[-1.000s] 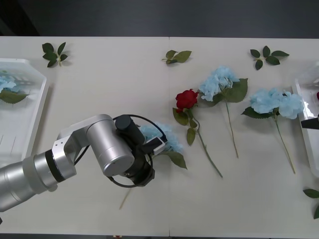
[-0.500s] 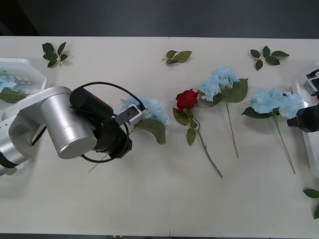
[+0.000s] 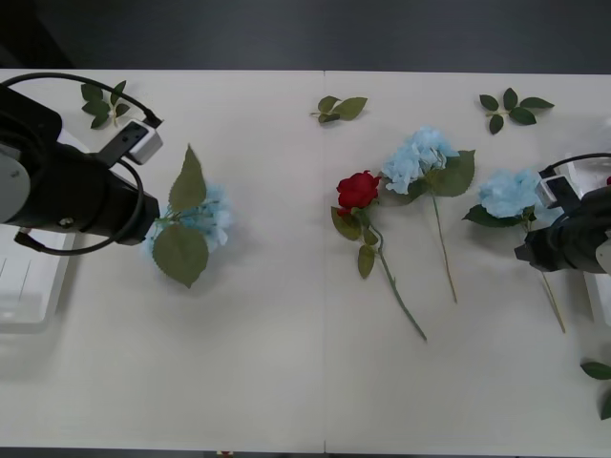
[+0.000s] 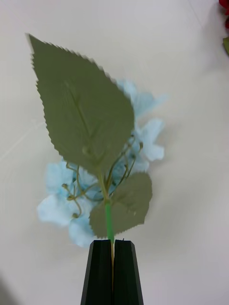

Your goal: Put the red flowers into the right box and the blue flowers into the left box

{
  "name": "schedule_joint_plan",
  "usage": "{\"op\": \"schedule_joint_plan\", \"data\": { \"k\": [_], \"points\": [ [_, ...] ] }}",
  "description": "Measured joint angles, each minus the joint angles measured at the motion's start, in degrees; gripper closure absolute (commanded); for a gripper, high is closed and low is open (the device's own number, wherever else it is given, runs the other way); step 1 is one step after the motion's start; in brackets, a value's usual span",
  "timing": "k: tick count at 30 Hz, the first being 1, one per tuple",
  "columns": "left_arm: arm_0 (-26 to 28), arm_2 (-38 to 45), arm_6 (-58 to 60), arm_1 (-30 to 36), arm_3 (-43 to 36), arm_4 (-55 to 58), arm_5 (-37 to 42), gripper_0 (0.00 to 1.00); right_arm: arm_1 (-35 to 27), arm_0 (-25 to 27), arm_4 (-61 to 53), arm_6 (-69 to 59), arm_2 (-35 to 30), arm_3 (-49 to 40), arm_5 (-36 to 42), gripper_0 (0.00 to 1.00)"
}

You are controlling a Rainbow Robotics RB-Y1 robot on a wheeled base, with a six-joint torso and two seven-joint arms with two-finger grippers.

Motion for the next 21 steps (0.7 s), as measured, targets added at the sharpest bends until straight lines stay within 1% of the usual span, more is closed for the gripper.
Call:
{"op": "schedule_joint_plan", "data": {
  "k": [4, 8, 12, 16, 17, 18, 19, 21],
  "points": [
    [2.6, 6.1, -2.3, 0.0, 0.0, 2.6, 0.5, 1.0, 2.7, 0.0, 1.0, 0.0, -1.6, 1.9, -0.1, 0.12],
    [4.9, 10.5, -3.3, 0.0, 0.0, 3.7, 0.5, 1.0, 3.6, 0.0, 1.5, 0.0, -1.7, 3.0, -1.3, 0.12],
    [6.3, 12.9, -4.5, 0.0, 0.0, 4.0, 0.5, 1.0, 3.6, 0.0, 1.6, 0.0, -1.5, 4.1, -2.4, 0.12],
    [6.9, 13.2, -4.5, 0.0, 0.0, 4.6, 0.5, 0.99, 4.0, 0.0, 2.7, 0.0, -1.5, 5.2, -2.5, 0.12],
    [6.9, 13.2, -4.5, 0.0, 0.0, 4.6, 0.5, 0.76, 4.3, 0.0, 2.8, 0.0, -1.5, 5.6, -2.6, 0.12],
    [6.9, 13.2, -4.5, 0.0, 0.0, 4.6, 0.5, 0.3, 4.8, 0.0, 2.8, 0.0, -1.5, 6.2, -2.9, 0.12],
    [6.9, 13.2, -4.5, 0.0, 0.0, 4.6, 0.5, 0.0, 5.3, 0.0, 2.8, 0.0, -1.5, 6.8, -3.4, 0.12],
    [6.9, 13.1, -4.5, 0.0, 0.0, 4.6, 0.5, 0.0, 6.4, -0.1, 2.8, 0.1, -1.5, 7.8, -3.7, 0.12]
  ]
}}
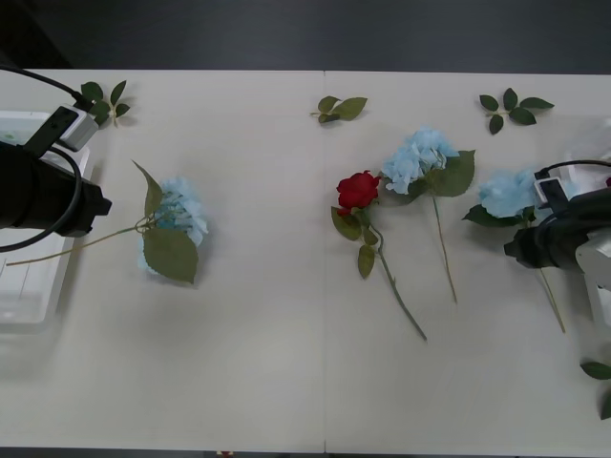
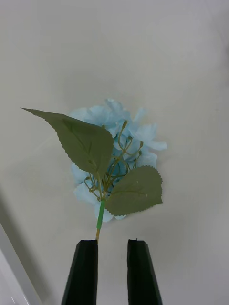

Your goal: Put the red flowers into the right box and the blue flowers into the left box

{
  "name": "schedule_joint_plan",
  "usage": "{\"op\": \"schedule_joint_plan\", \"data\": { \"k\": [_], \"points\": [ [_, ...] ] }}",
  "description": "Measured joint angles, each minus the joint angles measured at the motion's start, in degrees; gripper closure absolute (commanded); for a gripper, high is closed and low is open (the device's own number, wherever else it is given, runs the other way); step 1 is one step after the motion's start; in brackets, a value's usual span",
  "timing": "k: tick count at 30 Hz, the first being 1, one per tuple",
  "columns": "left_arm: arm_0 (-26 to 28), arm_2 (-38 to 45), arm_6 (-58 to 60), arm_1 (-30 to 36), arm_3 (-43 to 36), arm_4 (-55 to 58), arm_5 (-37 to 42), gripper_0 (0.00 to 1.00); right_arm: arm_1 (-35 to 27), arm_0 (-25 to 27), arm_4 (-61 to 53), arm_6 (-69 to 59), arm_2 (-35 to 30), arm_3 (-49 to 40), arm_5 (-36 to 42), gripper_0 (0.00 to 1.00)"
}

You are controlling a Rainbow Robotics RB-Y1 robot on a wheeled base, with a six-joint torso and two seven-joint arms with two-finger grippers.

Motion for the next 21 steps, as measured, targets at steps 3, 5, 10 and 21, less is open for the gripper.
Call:
{"op": "schedule_joint_plan", "data": {
  "k": [3, 5, 10, 21],
  "points": [
    [0.0, -0.1, -0.5, 0.0, 0.0, 0.0, 0.0, 0.0, 1.5, -0.2, 0.2, 0.3, 0.0, 1.1, 0.1, 0.12],
    [0.0, -0.6, -1.1, 0.0, 0.0, 0.0, 0.0, 0.0, 2.4, -0.5, 1.1, 0.5, 0.0, 1.7, 0.1, 0.12],
    [-0.1, -3.5, -1.1, 0.0, 0.0, -2.6, 0.0, 0.0, 4.0, -1.7, 1.3, 0.7, 0.0, 3.3, 0.1, 0.2],
    [-8.5, -14.4, -1.1, 0.0, 0.0, -17.0, 8.4, 0.0, 4.0, -2.0, 2.2, 0.9, 0.0, 4.6, 0.0, 0.97]
  ]
}}
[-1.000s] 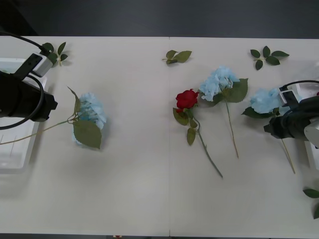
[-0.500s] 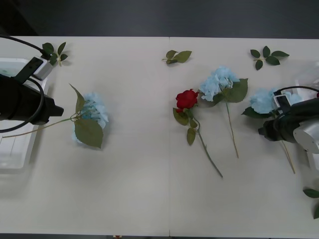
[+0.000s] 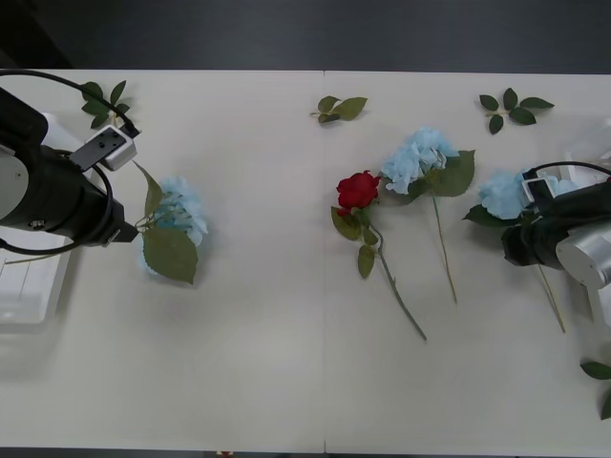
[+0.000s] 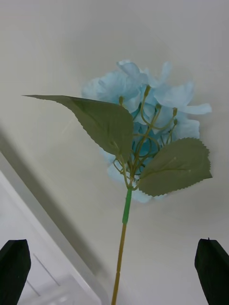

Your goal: Put the red flowers into the right box and the blue flowers into the left box

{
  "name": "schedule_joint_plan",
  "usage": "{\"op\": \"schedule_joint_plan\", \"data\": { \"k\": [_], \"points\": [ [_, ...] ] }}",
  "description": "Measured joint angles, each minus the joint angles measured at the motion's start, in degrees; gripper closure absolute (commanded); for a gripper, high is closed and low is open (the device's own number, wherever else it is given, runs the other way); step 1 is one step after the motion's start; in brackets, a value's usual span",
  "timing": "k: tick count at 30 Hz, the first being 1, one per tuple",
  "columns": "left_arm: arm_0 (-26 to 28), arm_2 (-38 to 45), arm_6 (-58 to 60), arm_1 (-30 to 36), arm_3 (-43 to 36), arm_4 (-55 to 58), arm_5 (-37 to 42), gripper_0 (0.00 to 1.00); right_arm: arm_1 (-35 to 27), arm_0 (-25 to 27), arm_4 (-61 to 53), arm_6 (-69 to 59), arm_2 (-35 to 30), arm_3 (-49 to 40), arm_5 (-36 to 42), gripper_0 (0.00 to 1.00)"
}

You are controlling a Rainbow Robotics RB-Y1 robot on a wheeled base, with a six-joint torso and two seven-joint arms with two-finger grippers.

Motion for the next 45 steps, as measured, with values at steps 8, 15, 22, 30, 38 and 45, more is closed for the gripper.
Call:
{"op": "schedule_joint_plan", "data": {
  "k": [8, 15, 22, 30, 38, 45],
  "points": [
    [-5.9, -5.3, 0.0, 0.0, 5.3, -1.4, 3.8, 0.0, 0.0, 0.0, 0.0, 0.1, 0.0, 0.2, 0.0, 1.0],
    [-10.7, -11.9, 0.0, 0.0, 12.4, -1.5, 8.8, 0.0, -0.2, -0.2, -3.7, 0.2, 0.0, 0.4, -2.0, 1.0],
    [-12.8, -15.0, 0.0, 0.0, 16.4, -2.0, 9.6, 0.0, -5.3, -1.1, -20.3, 10.1, 0.0, -0.1, -6.4, 1.0],
    [-13.0, -17.4, 0.0, 0.0, 17.6, -3.5, 9.6, 0.0, -11.9, -1.1, -49.4, 25.4, -4.6, -1.4, -8.9, 1.0],
    [-13.0, -19.1, 0.0, -0.5, 17.6, -5.0, 9.6, 0.37, -12.9, -1.1, -81.2, 53.5, -8.3, 1.2, -9.0, 1.0],
    [-13.0, -19.1, 0.0, -3.0, 17.8, -6.0, 10.9, 1.0, -11.9, -1.1, -98.3, 69.8, -7.4, 1.4, -5.5, 1.0]
  ]
}}
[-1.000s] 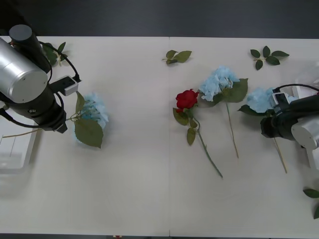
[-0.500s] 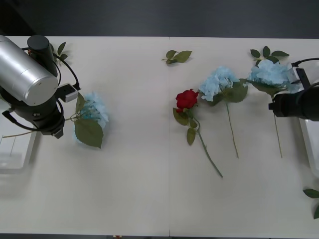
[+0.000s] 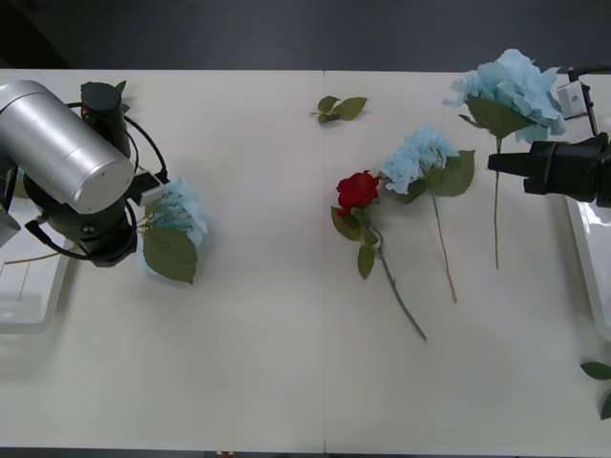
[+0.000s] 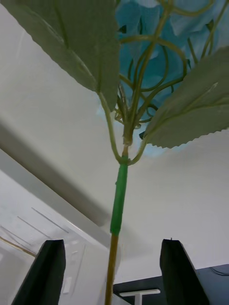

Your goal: Put the red flowers into the right box and the blue flowers into the left box

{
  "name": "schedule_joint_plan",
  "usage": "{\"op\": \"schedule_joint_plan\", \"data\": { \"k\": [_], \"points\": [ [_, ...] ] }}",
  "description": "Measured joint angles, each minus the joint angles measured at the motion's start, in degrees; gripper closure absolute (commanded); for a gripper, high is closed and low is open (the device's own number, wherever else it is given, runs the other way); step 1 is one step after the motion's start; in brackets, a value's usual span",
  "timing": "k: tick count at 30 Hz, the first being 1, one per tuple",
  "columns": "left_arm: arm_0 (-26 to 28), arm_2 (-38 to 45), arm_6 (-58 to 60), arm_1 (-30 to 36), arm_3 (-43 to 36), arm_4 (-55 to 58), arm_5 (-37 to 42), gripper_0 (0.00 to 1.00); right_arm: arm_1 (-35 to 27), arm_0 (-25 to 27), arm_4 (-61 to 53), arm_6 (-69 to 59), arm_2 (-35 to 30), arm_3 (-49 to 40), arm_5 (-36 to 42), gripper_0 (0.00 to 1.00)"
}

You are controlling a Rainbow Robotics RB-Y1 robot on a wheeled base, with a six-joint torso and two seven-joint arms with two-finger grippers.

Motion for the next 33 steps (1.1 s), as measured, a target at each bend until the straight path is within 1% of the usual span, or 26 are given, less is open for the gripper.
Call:
{"op": "schedule_joint_plan", "data": {
  "k": [3, 5, 10, 14, 16, 23, 28, 30, 33],
  "points": [
    [0.0, 0.0, 0.0, -0.2, 0.0, 0.0, 0.0, 1.0, 1.7, 0.0, -3.9, 8.9, 0.0, -0.1, 1.1, 1.0],
    [0.0, 0.0, 0.0, -0.2, 0.0, 0.0, 0.0, 1.0, 3.1, 0.0, -7.2, 12.1, 0.0, -0.2, 3.1, 1.0],
    [0.0, 0.0, 0.0, -0.2, 0.1, 0.0, 0.0, 1.0, 7.6, 0.0, -12.6, 16.2, -0.2, -0.3, 5.0, 1.0],
    [0.0, 0.4, 0.0, -0.2, 0.1, 0.3, -0.2, 1.0, 12.4, 0.0, -13.4, 17.1, -2.0, -0.5, 5.0, 1.0],
    [0.0, 1.9, 0.0, -0.2, 0.1, 1.9, -0.5, 1.0, 15.1, 0.0, -13.6, 17.1, -3.1, -1.1, 5.0, 1.0],
    [0.0, 11.1, -0.8, 0.0, 0.2, 9.1, -0.5, 1.0, 24.2, 0.0, -14.1, 17.1, -4.4, -3.6, 5.1, 1.0],
    [0.6, 18.5, -3.5, 1.5, -0.2, 12.7, -0.5, 1.0, 28.7, 0.0, -11.9, 17.1, -4.4, -4.6, 5.1, 1.0],
    [2.3, 23.2, -3.5, 2.2, -1.5, 13.2, -1.3, 1.0, 30.2, 0.0, -11.7, 17.1, -4.4, -4.7, 5.1, 1.0],
    [6.7, 31.9, -3.6, 2.5, -3.9, 13.4, -2.8, 1.0, 32.1, 0.0, -11.7, 17.1, -4.3, -4.7, 5.1, 1.0]
  ]
}}
